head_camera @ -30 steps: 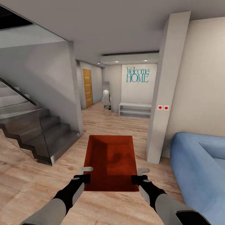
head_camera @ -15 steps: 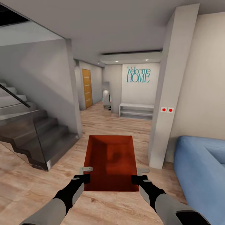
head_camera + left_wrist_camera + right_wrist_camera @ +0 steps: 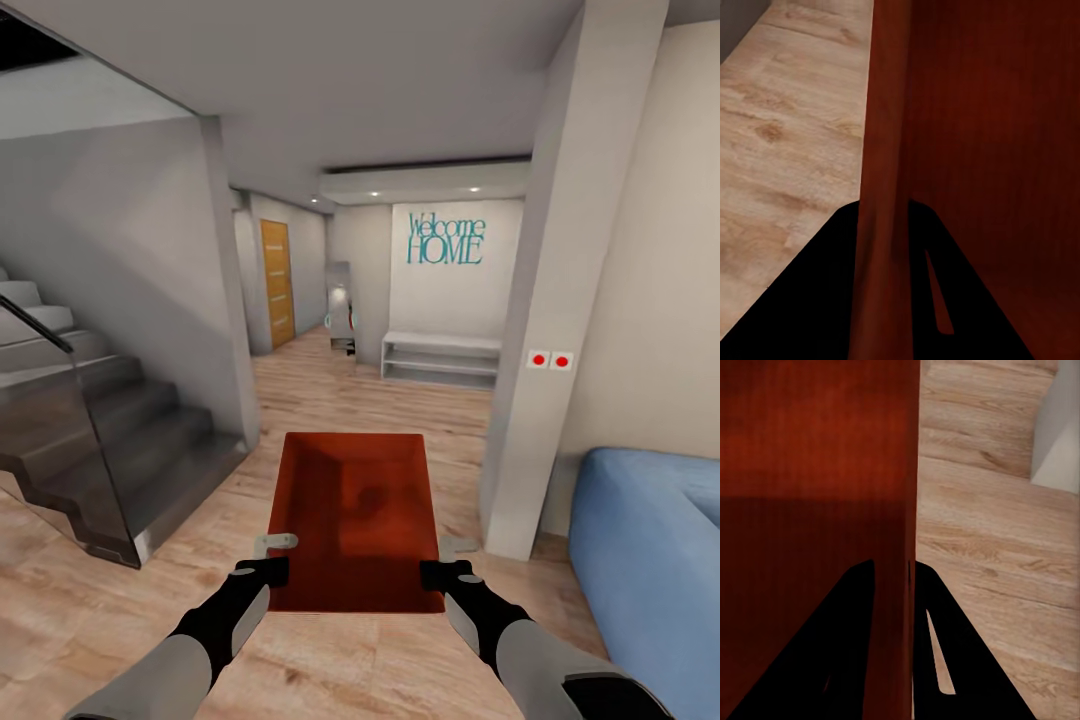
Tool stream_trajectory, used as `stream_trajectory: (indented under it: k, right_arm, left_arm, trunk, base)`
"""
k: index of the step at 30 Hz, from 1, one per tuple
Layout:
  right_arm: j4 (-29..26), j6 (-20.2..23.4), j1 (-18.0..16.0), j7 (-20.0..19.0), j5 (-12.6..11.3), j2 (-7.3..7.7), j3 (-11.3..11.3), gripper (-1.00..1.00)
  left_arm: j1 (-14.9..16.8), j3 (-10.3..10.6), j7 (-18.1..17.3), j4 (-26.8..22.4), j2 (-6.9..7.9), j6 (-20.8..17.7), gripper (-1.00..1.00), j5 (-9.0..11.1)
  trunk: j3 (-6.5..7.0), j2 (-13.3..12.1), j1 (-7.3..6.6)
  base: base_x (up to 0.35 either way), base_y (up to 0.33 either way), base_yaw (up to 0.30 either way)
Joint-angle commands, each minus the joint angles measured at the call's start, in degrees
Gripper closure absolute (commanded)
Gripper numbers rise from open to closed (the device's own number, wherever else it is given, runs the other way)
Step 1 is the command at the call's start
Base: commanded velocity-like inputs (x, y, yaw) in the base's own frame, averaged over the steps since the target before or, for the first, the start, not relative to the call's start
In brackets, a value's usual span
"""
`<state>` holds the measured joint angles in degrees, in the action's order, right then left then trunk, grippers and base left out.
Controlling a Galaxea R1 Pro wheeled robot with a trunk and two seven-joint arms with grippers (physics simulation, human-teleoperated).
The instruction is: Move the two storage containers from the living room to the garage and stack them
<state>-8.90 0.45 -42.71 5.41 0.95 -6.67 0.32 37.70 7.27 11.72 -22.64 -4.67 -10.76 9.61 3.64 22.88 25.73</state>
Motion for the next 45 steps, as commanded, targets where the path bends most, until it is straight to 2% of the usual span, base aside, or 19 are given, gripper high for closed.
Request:
stream_trajectory:
  k: [1, 45]
  right_arm:
    - [-0.2, -0.3, 0.0, 0.0, 1.0, -0.01, -1.0, 1.0]
    - [-0.2, -0.4, 0.0, 0.0, 1.0, 0.08, -1.0, 1.0]
  left_arm:
    - [0.0, -0.7, 0.6, 0.1, 0.03, -0.4, 1.0, 0.1]
    - [0.0, -0.7, 0.6, 0.1, 0.01, -0.4, 1.0, 0.1]
  trunk:
    - [-0.01, 0.0, 0.05]
    - [-0.01, 0.0, 0.05]
  base:
    - [0.322, 0.0, 0.0]
    - [0.322, 0.0, 0.0]
